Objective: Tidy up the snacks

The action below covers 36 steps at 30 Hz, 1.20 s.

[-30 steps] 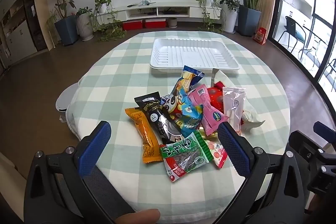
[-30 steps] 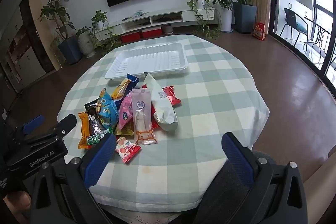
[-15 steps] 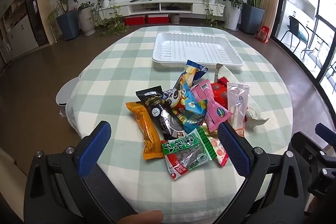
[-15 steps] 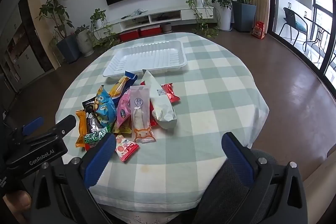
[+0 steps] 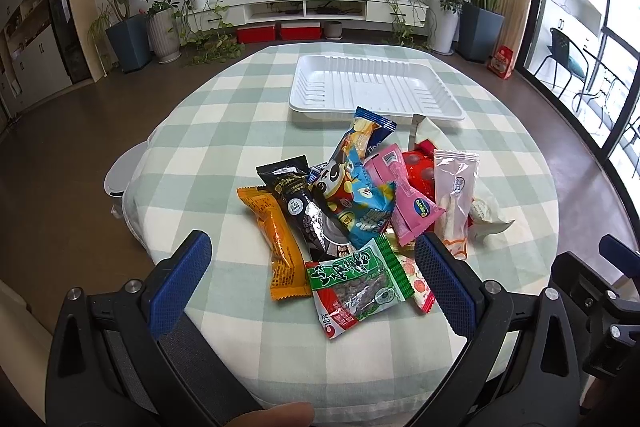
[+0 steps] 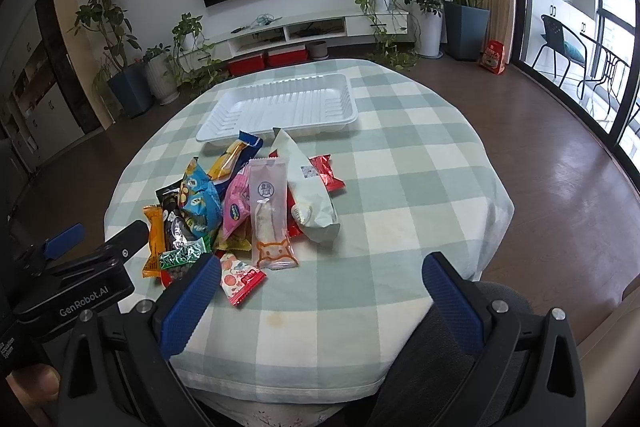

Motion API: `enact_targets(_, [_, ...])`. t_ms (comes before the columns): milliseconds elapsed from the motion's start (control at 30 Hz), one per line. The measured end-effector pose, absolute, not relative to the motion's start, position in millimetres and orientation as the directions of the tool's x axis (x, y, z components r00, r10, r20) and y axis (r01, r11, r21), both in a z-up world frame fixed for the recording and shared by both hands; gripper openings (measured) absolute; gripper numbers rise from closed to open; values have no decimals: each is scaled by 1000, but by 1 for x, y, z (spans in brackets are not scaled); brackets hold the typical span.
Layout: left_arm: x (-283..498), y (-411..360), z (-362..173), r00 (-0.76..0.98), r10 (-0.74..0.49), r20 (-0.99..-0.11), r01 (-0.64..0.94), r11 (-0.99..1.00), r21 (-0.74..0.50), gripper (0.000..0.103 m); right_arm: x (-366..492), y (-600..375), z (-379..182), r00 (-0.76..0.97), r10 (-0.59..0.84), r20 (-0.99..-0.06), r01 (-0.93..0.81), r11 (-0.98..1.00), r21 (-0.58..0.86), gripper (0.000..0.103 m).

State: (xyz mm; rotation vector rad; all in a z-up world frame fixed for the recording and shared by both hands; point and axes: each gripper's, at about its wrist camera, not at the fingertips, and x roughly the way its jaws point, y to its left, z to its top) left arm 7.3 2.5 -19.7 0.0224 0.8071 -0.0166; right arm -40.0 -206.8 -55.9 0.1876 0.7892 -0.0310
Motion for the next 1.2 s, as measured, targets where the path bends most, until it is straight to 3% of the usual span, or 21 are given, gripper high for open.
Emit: enact_targets(1200, [7,3,-24,690,-7,-724,24,1000,14,103,-36,-201,-70,691,40,-722,100,984,150,103])
